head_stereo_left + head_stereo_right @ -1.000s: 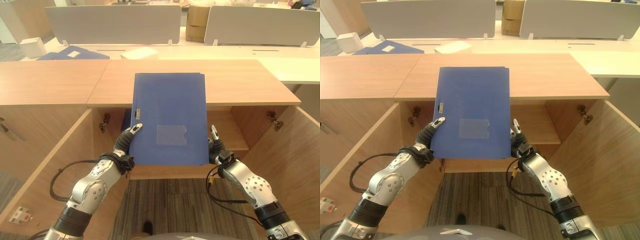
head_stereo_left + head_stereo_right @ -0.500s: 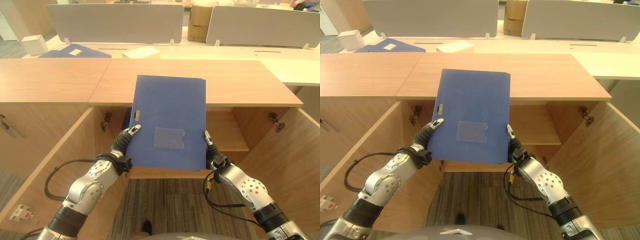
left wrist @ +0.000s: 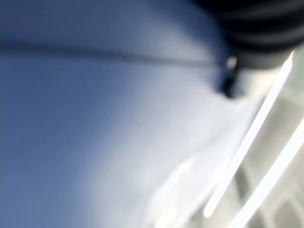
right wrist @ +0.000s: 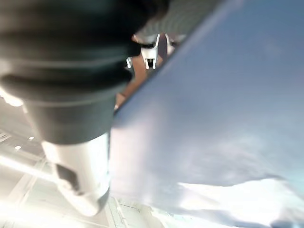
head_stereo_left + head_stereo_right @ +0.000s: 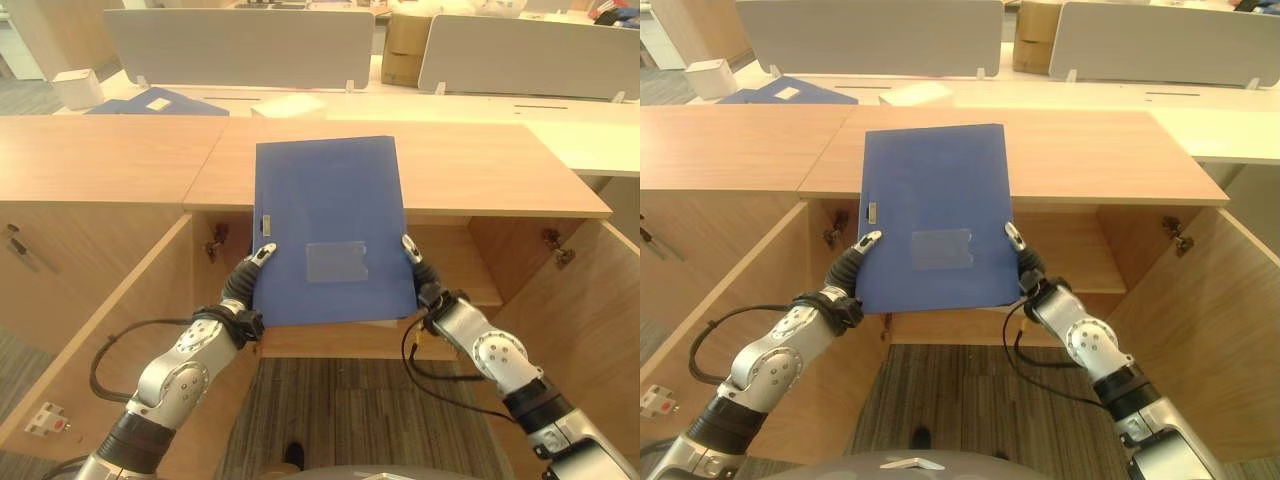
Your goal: Put the empty folder in the office cabinet
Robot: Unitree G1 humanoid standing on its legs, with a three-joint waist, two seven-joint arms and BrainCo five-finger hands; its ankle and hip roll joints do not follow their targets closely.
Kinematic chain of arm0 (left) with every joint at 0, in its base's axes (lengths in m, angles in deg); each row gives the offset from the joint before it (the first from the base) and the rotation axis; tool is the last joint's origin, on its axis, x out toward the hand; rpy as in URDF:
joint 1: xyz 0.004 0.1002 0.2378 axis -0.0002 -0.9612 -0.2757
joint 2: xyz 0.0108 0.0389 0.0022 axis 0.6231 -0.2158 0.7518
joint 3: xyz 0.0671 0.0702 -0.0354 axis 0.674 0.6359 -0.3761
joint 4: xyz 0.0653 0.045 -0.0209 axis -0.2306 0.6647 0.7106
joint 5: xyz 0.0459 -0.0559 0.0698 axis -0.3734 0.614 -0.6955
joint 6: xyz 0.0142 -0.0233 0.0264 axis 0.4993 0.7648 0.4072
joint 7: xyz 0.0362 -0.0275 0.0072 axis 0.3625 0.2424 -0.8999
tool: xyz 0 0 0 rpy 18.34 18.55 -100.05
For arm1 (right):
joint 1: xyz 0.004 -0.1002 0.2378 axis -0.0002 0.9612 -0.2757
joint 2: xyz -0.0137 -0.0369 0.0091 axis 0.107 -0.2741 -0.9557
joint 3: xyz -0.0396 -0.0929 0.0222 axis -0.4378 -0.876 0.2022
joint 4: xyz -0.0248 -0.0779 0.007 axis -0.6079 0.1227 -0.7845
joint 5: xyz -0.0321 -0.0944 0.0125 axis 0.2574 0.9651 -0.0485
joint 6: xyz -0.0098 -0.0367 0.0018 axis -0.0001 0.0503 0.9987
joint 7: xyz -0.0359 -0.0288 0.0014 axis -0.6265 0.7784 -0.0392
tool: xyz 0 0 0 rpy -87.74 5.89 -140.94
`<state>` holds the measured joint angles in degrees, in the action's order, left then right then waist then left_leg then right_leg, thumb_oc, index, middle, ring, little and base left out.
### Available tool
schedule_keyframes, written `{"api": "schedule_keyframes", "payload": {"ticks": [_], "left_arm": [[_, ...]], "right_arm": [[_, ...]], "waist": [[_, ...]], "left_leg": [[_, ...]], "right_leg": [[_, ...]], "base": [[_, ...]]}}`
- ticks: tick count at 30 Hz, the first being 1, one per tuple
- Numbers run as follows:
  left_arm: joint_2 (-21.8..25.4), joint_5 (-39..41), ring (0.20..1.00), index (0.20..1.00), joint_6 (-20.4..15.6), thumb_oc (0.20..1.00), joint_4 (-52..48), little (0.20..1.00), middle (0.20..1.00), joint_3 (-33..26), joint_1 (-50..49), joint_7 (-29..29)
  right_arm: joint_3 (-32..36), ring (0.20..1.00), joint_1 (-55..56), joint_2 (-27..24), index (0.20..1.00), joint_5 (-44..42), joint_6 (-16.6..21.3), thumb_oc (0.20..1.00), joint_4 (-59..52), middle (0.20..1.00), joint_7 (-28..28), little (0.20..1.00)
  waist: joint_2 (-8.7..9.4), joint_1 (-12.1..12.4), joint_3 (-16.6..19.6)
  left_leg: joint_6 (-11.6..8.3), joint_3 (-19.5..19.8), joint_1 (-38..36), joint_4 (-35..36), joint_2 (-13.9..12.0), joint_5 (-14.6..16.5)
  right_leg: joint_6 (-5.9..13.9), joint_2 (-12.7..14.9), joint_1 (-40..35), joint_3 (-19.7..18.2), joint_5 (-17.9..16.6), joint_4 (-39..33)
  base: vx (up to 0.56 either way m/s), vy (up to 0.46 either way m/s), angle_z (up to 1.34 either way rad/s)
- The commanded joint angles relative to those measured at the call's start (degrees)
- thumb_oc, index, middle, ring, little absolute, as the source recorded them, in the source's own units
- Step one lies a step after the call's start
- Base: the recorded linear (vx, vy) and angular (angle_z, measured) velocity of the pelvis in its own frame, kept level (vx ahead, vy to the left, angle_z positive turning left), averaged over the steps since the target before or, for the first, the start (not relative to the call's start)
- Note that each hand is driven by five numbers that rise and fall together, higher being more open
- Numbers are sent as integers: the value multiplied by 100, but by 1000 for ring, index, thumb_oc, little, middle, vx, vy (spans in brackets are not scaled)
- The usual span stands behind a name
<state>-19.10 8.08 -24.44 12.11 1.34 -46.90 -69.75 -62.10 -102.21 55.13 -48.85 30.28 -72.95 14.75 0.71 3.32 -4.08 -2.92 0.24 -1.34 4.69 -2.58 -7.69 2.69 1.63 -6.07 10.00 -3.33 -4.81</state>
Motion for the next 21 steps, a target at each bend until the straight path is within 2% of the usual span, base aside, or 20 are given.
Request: {"api": "schedule_keyframes", "payload": {"ticks": [1,3,9,14,21], "left_arm": [[-224,94,200,200,-293,200,-283,200,200,324,458,110],[-243,76,200,200,-288,200,-289,200,200,311,460,111],[-235,53,200,200,-244,200,-371,200,200,269,368,179],[-219,52,200,200,-237,200,-422,200,200,297,298,226],[-179,144,200,200,-237,200,-462,200,200,380,274,283]], "right_arm": [[316,1000,-498,369,1000,290,510,1000,-502,1000,350,1000],[355,1000,-512,402,1000,356,501,1000,-511,1000,444,1000],[371,1000,-352,428,1000,-5,154,1000,-572,1000,231,1000],[8,1000,-210,503,1000,-398,-530,1000,-617,1000,-147,1000],[-518,1000,-156,522,1000,-246,-1051,1000,-749,1000,-604,1000]], "waist": [[156,-87,177],[152,-88,160],[159,-81,143],[176,-39,149],[197,13,144]], "left_leg": [[284,-134,-155,31,313,853],[292,-147,-160,31,310,860],[292,-160,-172,31,306,868],[292,-157,-168,31,309,862],[289,-142,-161,31,308,850]], "right_leg": [[317,187,108,51,235,-19],[309,184,104,41,240,-19],[313,179,96,38,244,-19],[310,173,93,58,258,-19],[317,176,90,91,260,-19]], "base": [[0,0,0],[0,0,0],[1,-2,-1],[0,0,0],[0,0,0]]}}
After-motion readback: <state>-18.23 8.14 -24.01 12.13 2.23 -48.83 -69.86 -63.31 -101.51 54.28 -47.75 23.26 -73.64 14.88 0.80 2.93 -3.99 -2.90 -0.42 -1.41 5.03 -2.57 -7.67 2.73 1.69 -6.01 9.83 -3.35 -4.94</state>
